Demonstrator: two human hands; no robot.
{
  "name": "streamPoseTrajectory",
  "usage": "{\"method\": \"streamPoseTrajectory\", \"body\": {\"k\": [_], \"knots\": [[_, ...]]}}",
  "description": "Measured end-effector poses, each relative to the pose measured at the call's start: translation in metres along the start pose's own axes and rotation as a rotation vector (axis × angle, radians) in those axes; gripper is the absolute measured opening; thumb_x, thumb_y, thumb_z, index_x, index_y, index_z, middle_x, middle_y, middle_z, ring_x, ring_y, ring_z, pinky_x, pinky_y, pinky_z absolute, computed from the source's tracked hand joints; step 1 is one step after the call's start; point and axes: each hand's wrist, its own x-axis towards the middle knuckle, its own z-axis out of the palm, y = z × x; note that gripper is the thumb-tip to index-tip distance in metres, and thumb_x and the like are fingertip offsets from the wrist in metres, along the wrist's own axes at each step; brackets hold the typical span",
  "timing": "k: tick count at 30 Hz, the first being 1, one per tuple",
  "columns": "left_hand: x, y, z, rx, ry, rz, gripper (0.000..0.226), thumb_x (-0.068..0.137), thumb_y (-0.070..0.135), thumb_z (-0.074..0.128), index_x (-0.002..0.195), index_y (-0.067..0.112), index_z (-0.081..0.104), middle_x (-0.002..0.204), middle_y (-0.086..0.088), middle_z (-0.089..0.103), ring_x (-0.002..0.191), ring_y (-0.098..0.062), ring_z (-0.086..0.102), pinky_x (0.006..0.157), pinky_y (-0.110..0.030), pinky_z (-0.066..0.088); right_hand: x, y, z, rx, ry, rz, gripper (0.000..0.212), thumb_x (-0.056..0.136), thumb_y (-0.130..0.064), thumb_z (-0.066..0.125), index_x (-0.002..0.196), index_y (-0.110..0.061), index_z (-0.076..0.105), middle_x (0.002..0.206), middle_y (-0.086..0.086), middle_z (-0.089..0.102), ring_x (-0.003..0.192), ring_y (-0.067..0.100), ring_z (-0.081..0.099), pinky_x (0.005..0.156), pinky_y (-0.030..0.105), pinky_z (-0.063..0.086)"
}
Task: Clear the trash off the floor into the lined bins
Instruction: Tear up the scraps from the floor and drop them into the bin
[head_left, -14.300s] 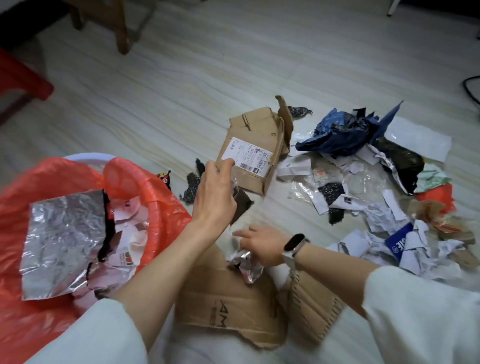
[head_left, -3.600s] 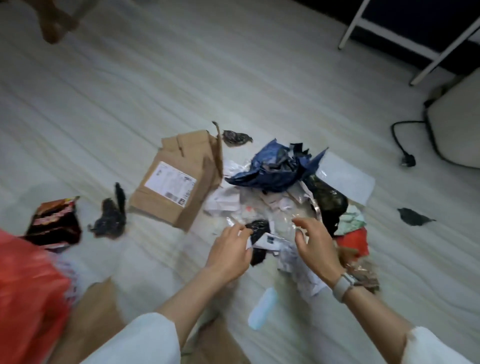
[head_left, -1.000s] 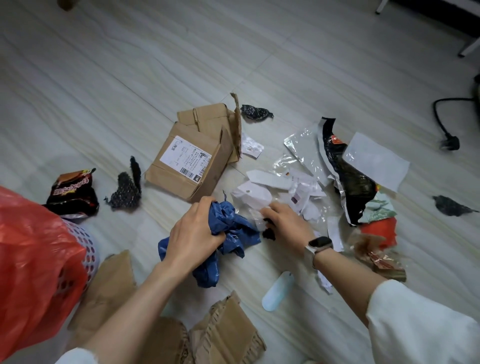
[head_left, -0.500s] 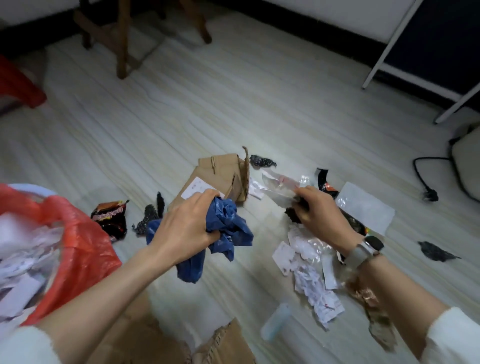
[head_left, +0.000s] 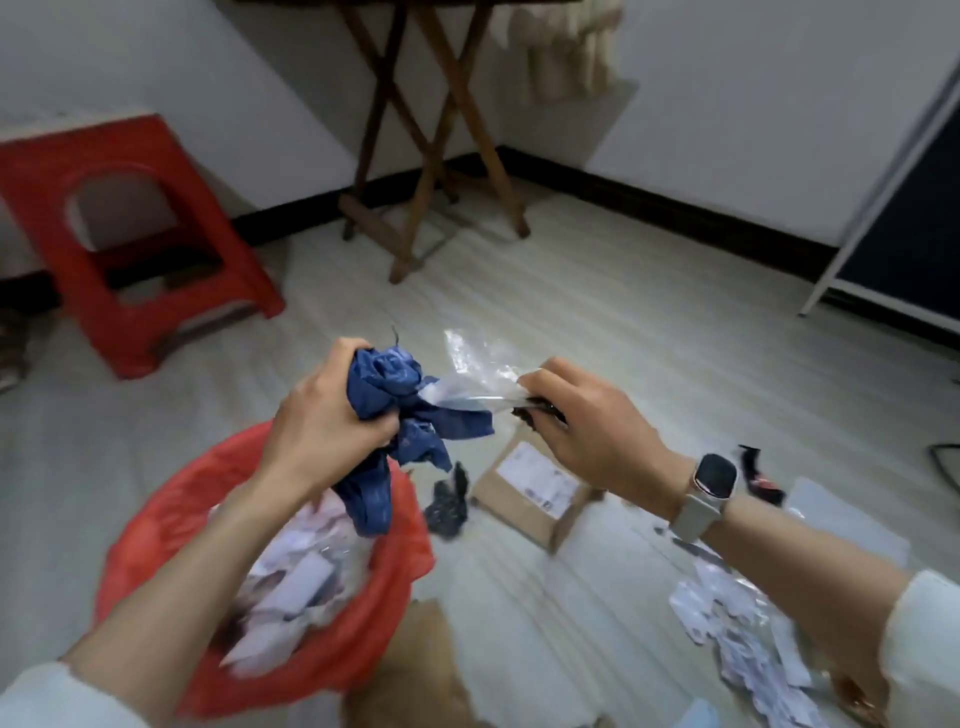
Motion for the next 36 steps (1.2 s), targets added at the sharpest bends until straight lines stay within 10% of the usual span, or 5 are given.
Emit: {"method": "streamPoseTrajectory", "body": {"k": [7, 12, 25, 31, 36], "knots": [[-0.065, -0.126, -0.047, 0.008, 0.16, -0.306, 0.065, 0.073, 0.029, 0.075, 0.125, 0.022, 0.036, 0.124, -0.008, 0.051, 0.112, -0.029, 0.051, 0.09, -0.041, 0.042, 0.018, -0.091, 0.102, 0.029, -0.098, -0.28, 0.015, 0.082, -0.02, 0.042, 0.095, -0.014, 0.048, 0.084, 0.009, 0.058, 0.077, 0.021, 0.045, 0.058, 0.035, 0.044], [-0.089, -0.184, -0.021, 0.335, -0.256, -0.52, 0.068, 0.092, 0.047, 0.039, 0.147, 0.026, 0.005, 0.154, -0.009, 0.014, 0.139, -0.032, 0.018, 0.111, -0.05, 0.018, 0.002, -0.121, 0.148, -0.06, -0.277, -0.387, 0.026, 0.072, -0.012, 0.036, 0.089, -0.013, 0.056, 0.079, 0.005, 0.056, 0.07, 0.024, 0.051, 0.059, 0.028, 0.041], [-0.069, -0.194, -0.027, 0.229, -0.357, -0.136, 0.08, 0.082, 0.074, 0.019, 0.146, 0.032, 0.0, 0.154, 0.012, -0.007, 0.143, -0.008, -0.008, 0.118, -0.035, 0.002, 0.015, -0.136, 0.184, -0.059, -0.85, -0.25, 0.021, 0.083, -0.005, 0.049, 0.104, -0.006, 0.051, 0.071, 0.001, 0.039, 0.072, 0.024, 0.042, 0.081, 0.037, 0.036], [-0.081, -0.197, -0.015, 0.66, -0.715, 0.028, 0.101, 0.07, 0.082, 0.03, 0.133, 0.033, -0.033, 0.146, 0.008, -0.033, 0.139, -0.02, -0.027, 0.115, -0.051, -0.005, 0.018, -0.139, 0.161, -0.086, -0.942, -0.236, 0.037, 0.088, -0.033, 0.052, 0.121, -0.015, 0.047, 0.095, 0.008, 0.063, 0.084, 0.027, 0.059, 0.071, 0.038, 0.051], [-0.081, -0.186, 0.012, 0.628, -0.96, 0.044, 0.117, 0.043, 0.095, -0.008, 0.143, 0.034, -0.018, 0.144, 0.009, -0.035, 0.134, -0.017, -0.033, 0.111, -0.052, -0.013, 0.03, -0.118, 0.154, -0.173, -0.856, -0.192, 0.078, 0.081, -0.052, 0.058, 0.141, -0.016, 0.024, 0.142, 0.012, 0.033, 0.133, 0.028, 0.029, 0.104, 0.041, 0.038]]}}
